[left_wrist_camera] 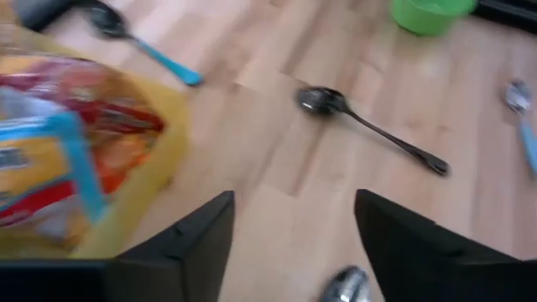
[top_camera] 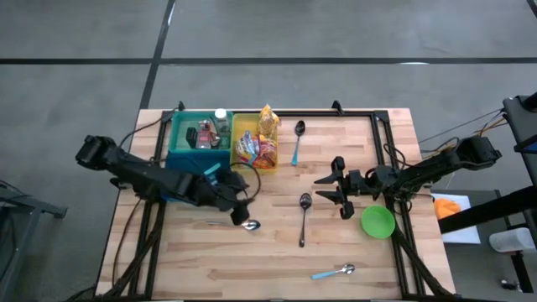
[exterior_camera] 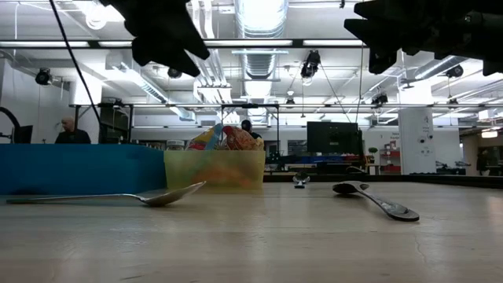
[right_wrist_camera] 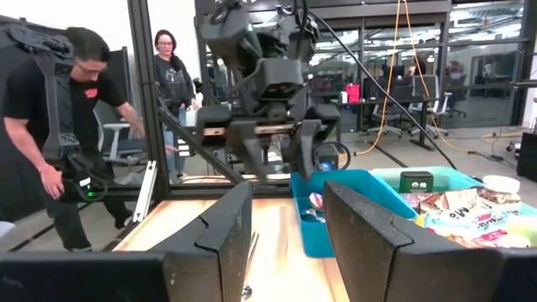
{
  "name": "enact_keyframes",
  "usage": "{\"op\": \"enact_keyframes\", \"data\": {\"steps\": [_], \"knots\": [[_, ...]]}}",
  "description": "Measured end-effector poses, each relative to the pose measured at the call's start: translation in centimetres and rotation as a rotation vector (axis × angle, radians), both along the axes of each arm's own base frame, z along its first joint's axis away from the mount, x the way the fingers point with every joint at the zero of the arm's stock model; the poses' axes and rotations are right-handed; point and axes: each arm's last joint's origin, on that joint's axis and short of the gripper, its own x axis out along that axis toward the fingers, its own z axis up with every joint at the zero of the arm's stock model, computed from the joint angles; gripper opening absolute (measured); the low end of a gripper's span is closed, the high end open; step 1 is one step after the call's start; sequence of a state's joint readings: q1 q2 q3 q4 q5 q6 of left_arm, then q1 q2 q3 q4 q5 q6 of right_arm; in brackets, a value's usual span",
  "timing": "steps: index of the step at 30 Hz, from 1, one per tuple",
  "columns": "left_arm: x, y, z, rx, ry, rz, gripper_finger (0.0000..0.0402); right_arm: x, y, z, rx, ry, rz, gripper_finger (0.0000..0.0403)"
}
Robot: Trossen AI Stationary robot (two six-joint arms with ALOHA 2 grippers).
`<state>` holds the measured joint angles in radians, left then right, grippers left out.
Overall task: Pick & Place Food Item
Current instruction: Put the silver spoon into the blue bin
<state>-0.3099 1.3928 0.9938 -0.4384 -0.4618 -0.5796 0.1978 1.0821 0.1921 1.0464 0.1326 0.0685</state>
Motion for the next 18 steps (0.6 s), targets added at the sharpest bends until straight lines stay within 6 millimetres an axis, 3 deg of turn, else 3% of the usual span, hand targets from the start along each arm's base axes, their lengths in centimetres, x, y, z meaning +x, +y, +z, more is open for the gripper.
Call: {"op": "enact_keyframes", "data": {"steps": [5, 10, 18], "knots": [[1.3, -0.8, -0.3, -0.005, 0.034, -0.058, 0.0296, 0.0, 0.0, 0.0, 0.000, 0.000, 0.000, 0.0147], [1.5, -1.5, -1.0, -0.017, 0.051, -0.044, 0.0311, 0.0, 0.0, 0.0, 0.000, 0.000, 0.000, 0.0147], [1.9, -6.0, -2.8, 0.078, 0.052, -0.002, 0.0313, 0.0, 0.0, 0.0, -0.001, 0.003, 0.000, 0.0147]]}}
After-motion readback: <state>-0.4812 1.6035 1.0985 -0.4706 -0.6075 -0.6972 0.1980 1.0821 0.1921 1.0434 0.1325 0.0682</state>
